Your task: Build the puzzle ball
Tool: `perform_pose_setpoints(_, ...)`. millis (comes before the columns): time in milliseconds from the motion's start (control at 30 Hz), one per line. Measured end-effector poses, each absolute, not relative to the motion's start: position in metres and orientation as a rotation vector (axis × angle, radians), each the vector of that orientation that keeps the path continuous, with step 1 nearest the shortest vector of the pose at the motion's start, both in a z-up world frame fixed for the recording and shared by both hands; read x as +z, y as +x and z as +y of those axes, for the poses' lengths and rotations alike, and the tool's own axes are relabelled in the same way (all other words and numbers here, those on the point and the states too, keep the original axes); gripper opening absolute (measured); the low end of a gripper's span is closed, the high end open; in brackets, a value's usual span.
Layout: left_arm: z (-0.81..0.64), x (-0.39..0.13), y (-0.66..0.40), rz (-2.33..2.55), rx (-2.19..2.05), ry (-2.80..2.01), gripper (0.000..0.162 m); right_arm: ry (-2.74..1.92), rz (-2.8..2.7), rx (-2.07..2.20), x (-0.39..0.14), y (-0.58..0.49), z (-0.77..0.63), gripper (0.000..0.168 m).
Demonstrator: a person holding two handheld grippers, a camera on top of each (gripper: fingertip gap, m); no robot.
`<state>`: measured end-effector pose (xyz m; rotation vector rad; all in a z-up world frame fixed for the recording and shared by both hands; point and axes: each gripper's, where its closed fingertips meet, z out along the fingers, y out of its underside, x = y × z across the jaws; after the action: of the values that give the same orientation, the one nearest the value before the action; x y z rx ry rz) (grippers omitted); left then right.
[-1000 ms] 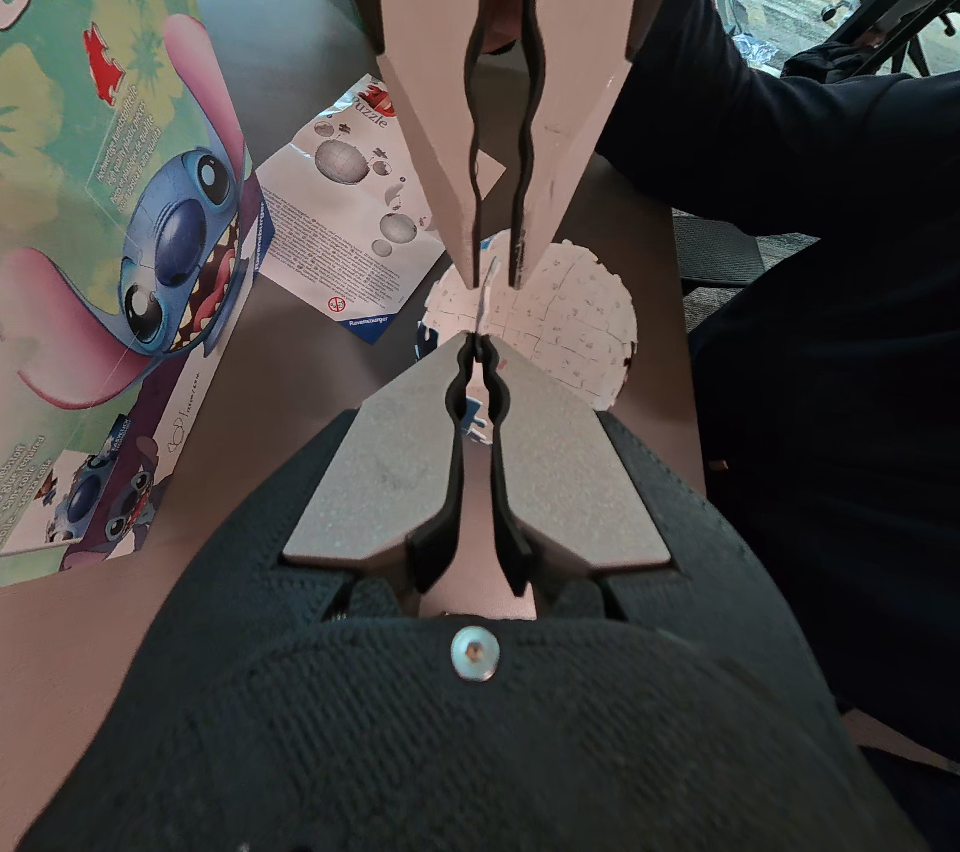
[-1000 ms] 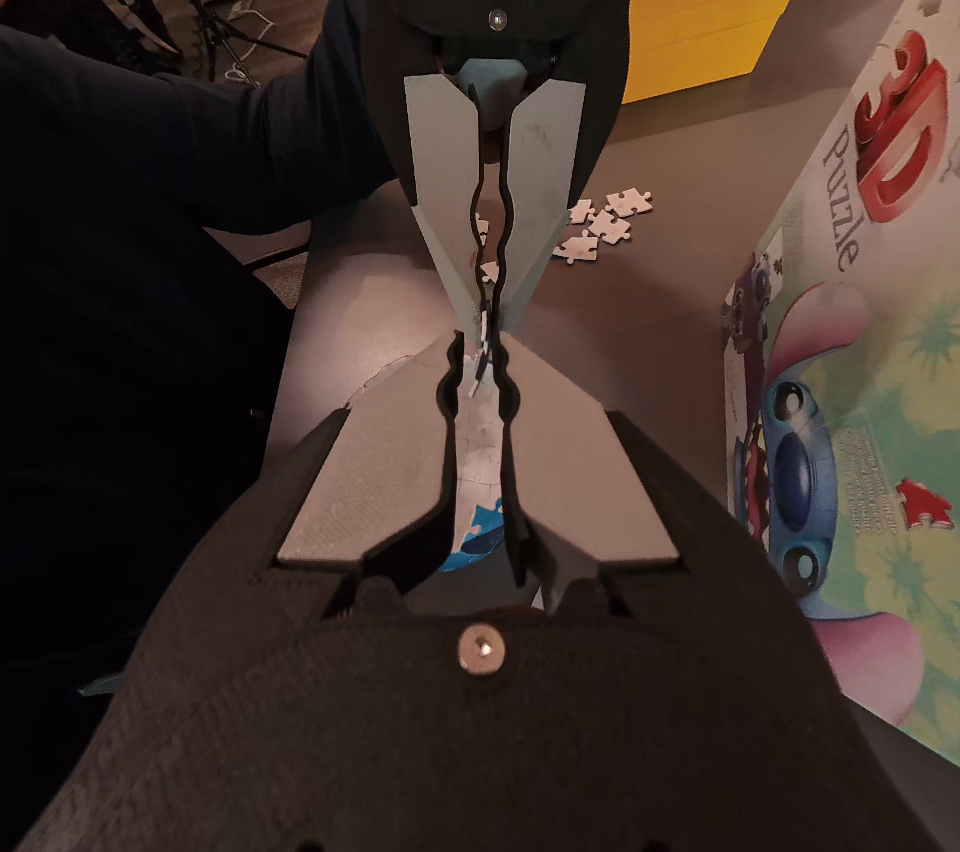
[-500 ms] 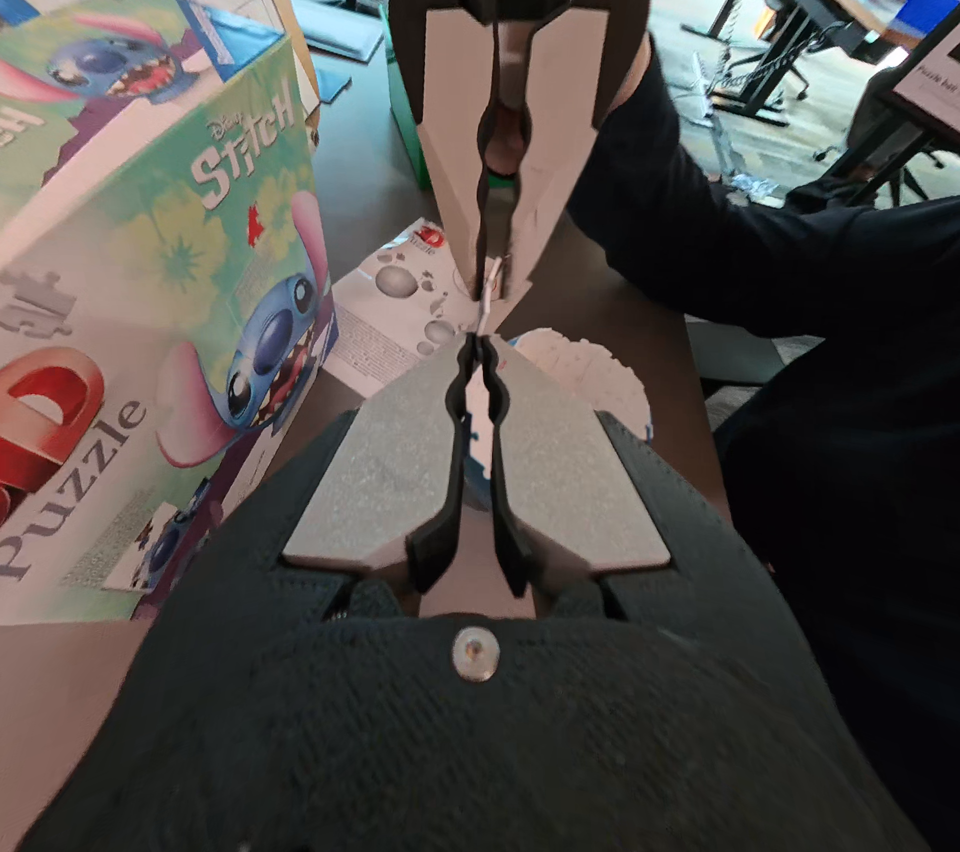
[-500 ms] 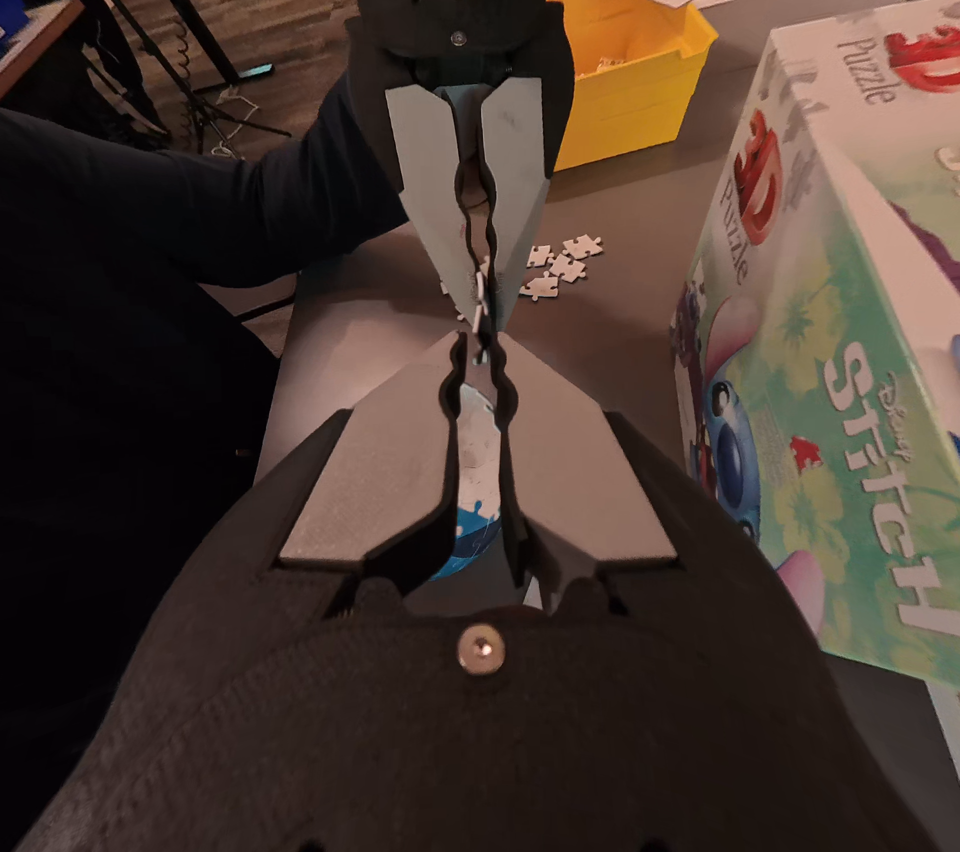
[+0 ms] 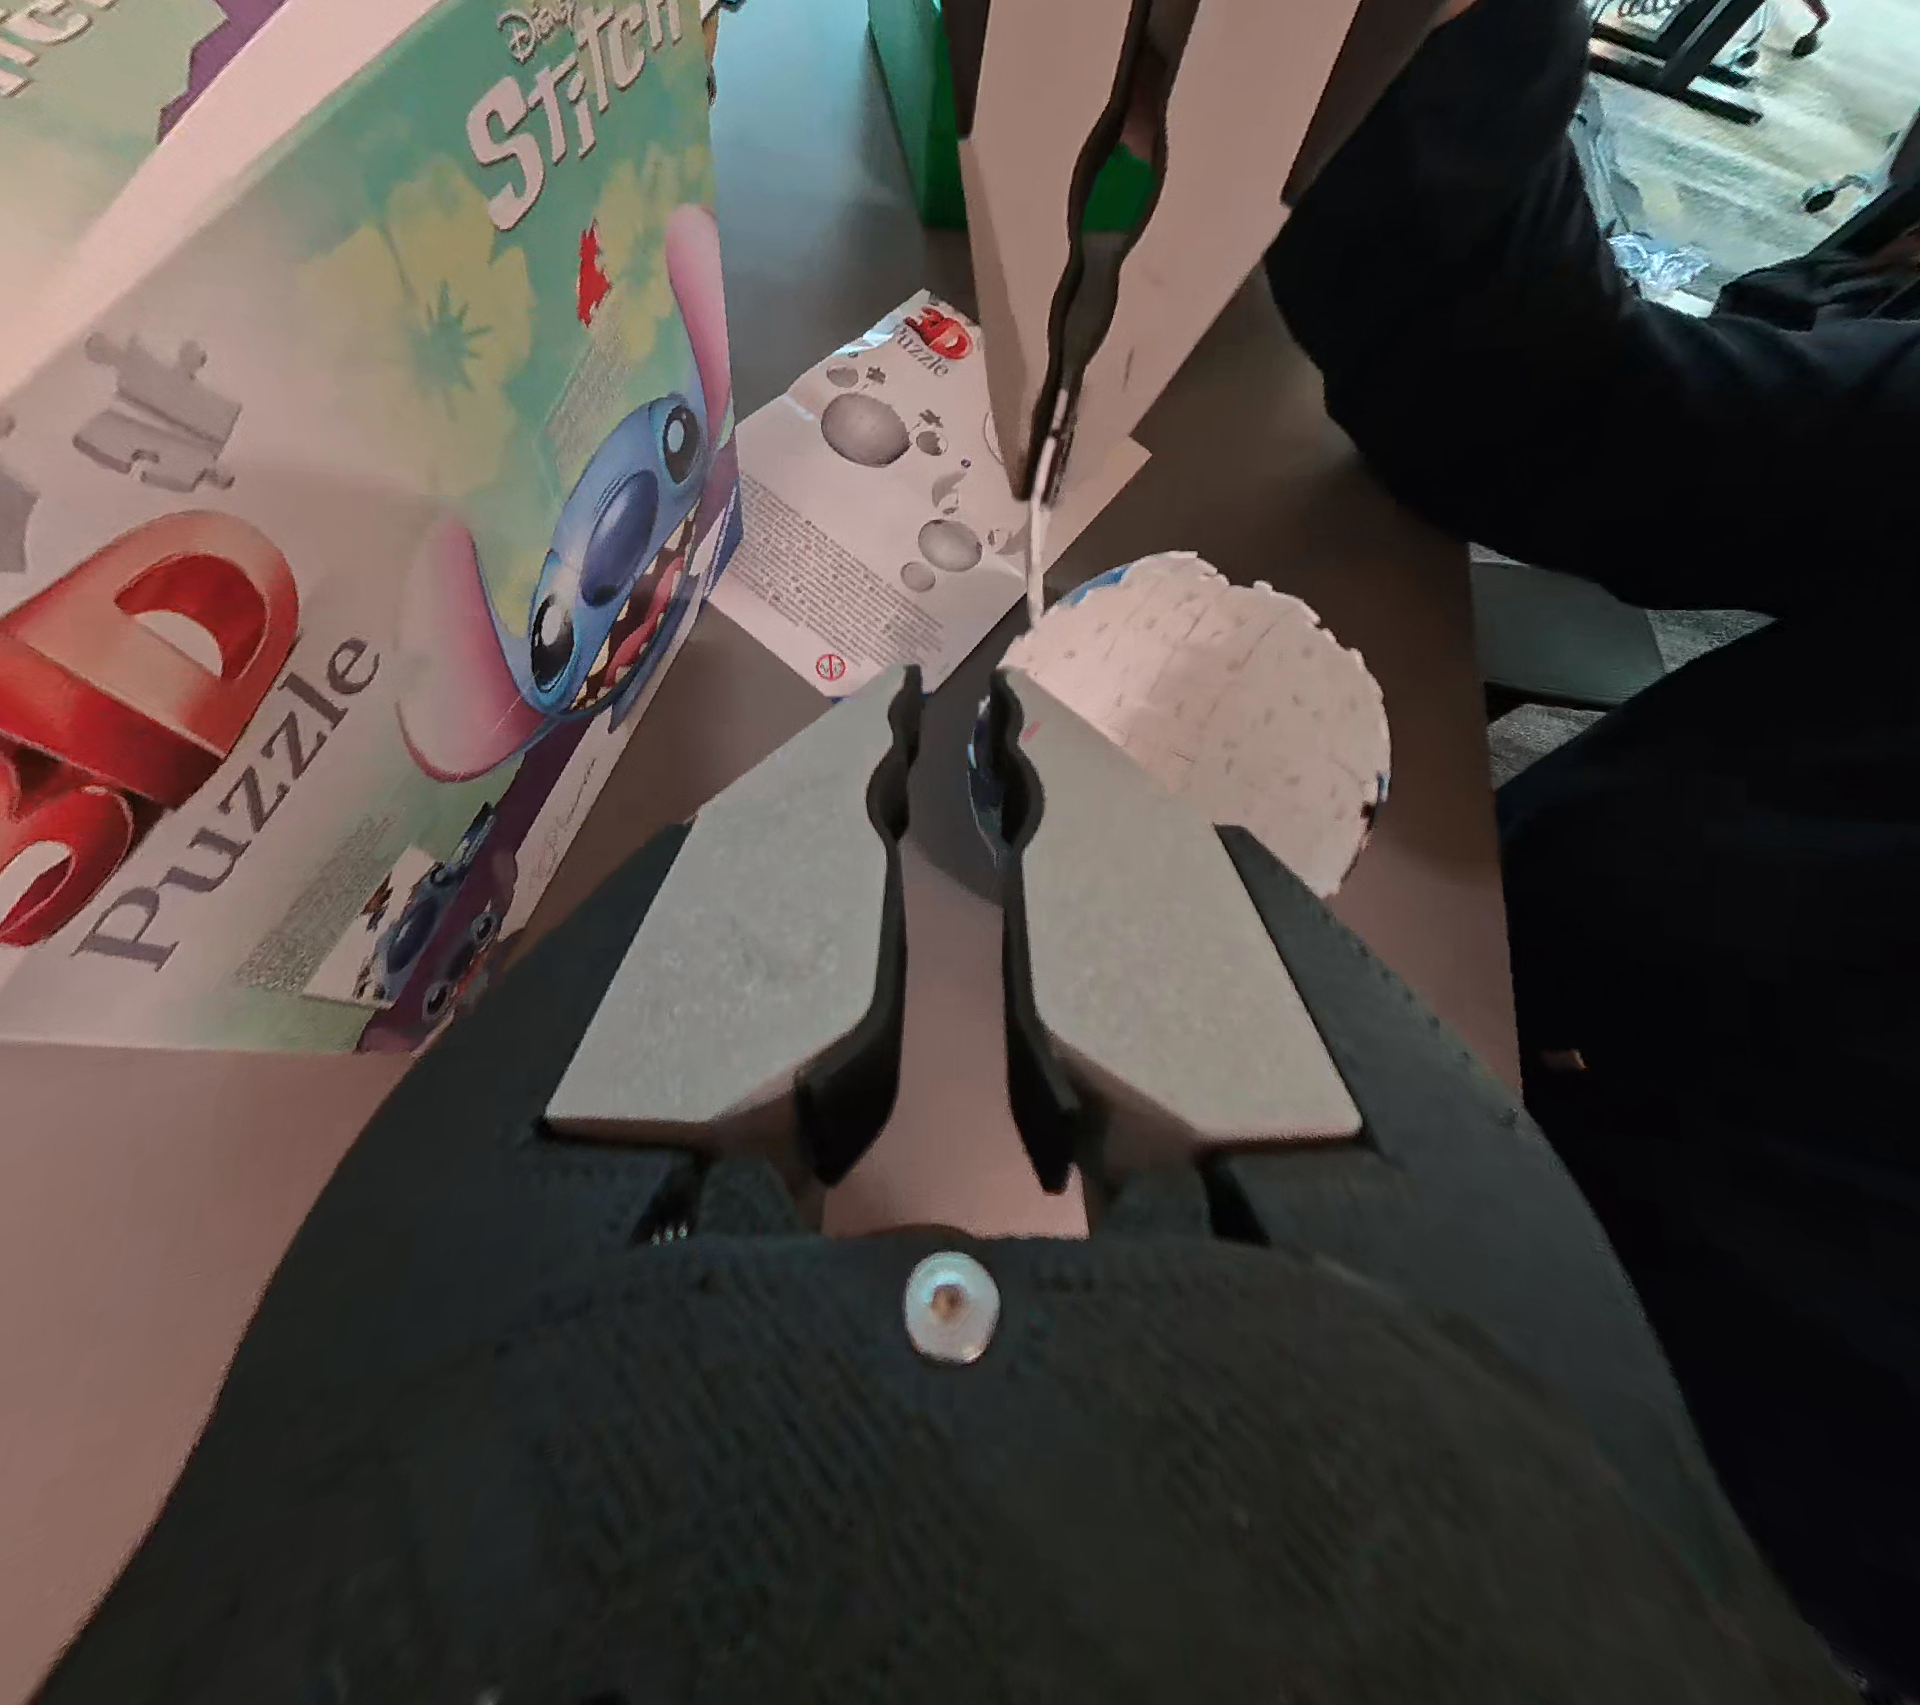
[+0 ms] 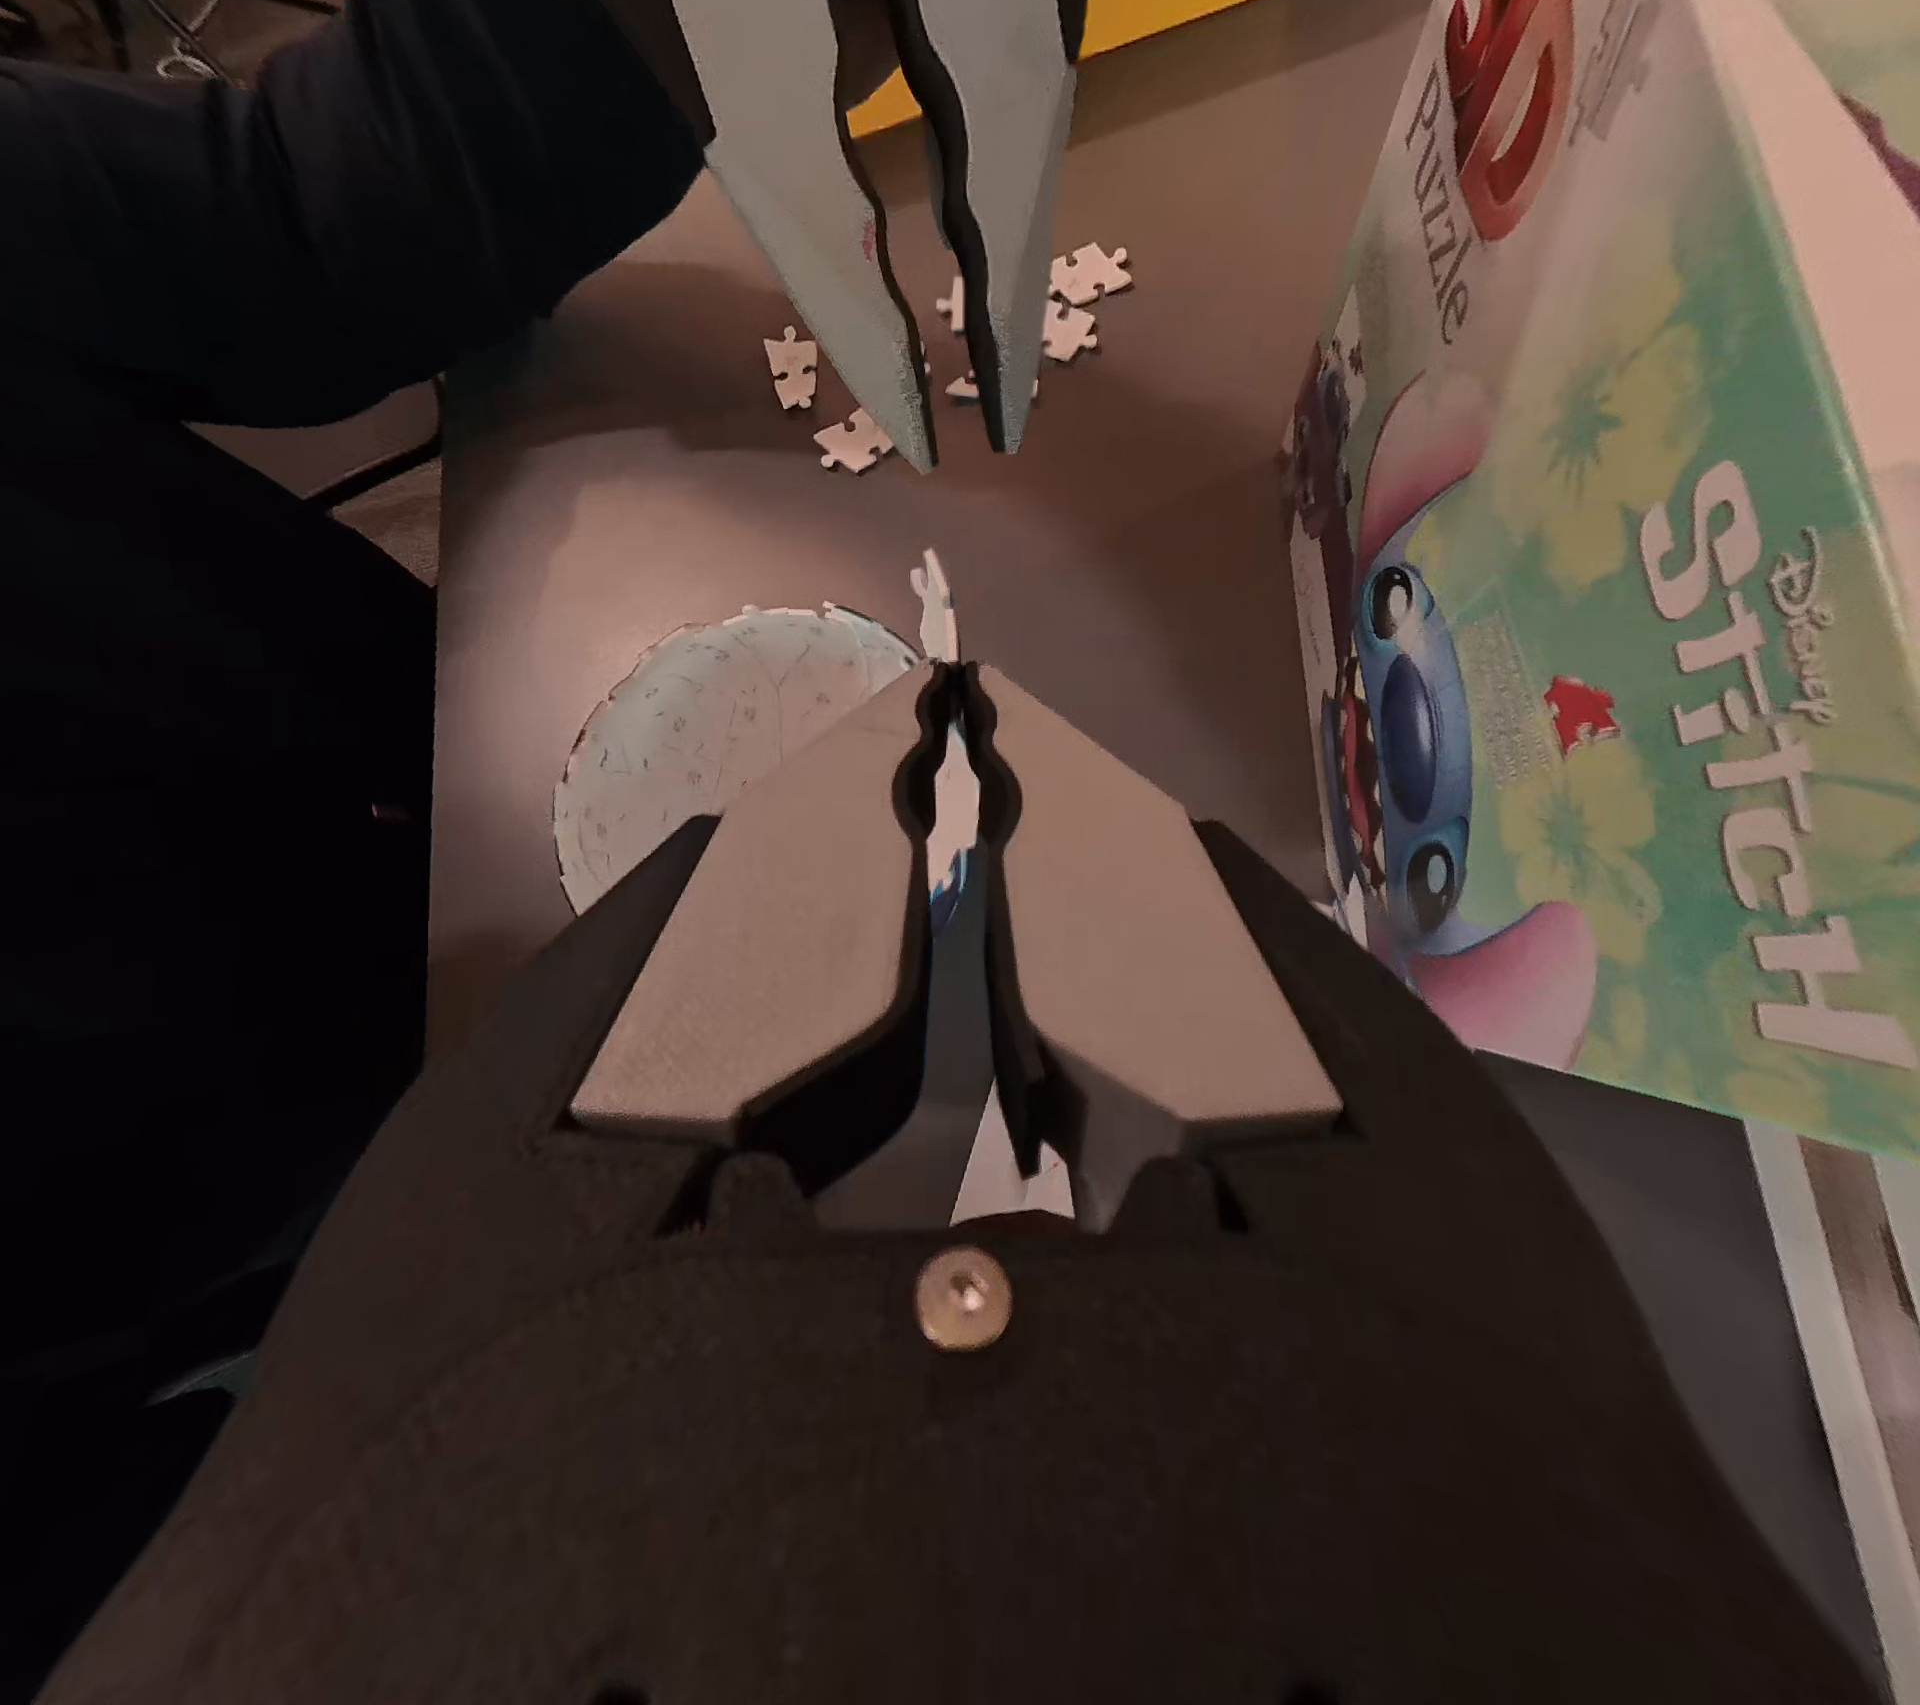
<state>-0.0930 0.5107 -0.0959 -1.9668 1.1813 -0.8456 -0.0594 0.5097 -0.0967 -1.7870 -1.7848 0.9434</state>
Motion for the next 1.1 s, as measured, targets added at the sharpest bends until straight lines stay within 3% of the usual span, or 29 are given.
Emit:
perform_pose_setpoints(467,0.498,-0.118,-0.059,1.309,-0.859,-1.951,0.000,-1.818,-1.873,0.895,-0.111,-0.055,0.505,0.000)
perform_pose_setpoints(1100,0.513,-0.095,-0.065,1.142,-0.951,-1.897,0.000,-1.716,-1.688,1.068,-0.075,-0.056,0.518,0.005)
